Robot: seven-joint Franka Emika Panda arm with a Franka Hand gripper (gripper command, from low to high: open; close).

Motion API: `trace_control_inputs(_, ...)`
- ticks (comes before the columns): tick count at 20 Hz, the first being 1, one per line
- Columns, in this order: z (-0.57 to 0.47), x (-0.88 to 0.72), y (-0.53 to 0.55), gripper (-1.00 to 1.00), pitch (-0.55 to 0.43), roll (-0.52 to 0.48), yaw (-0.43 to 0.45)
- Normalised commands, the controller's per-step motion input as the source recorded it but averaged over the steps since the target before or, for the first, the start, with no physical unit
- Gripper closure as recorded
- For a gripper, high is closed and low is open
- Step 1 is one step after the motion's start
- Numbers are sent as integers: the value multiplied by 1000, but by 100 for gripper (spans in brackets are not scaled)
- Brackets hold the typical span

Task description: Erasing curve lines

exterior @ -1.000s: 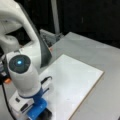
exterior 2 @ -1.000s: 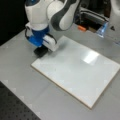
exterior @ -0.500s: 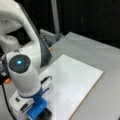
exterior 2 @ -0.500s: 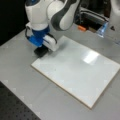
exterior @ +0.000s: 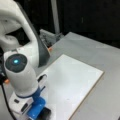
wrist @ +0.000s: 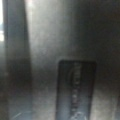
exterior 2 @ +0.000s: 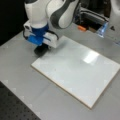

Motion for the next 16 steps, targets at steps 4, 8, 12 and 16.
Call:
trace_control_inputs(4, -52, -256, -9, 100, -54, -19, 170)
trace_control_inputs(8, -89, -326, 28, 100, -47, 13, 111)
trace_control_inputs(12, -58, -419, 26, 100, -47, 27, 51)
trace_control_inputs(16, 11, -403, -20, 100, -65, 18, 16)
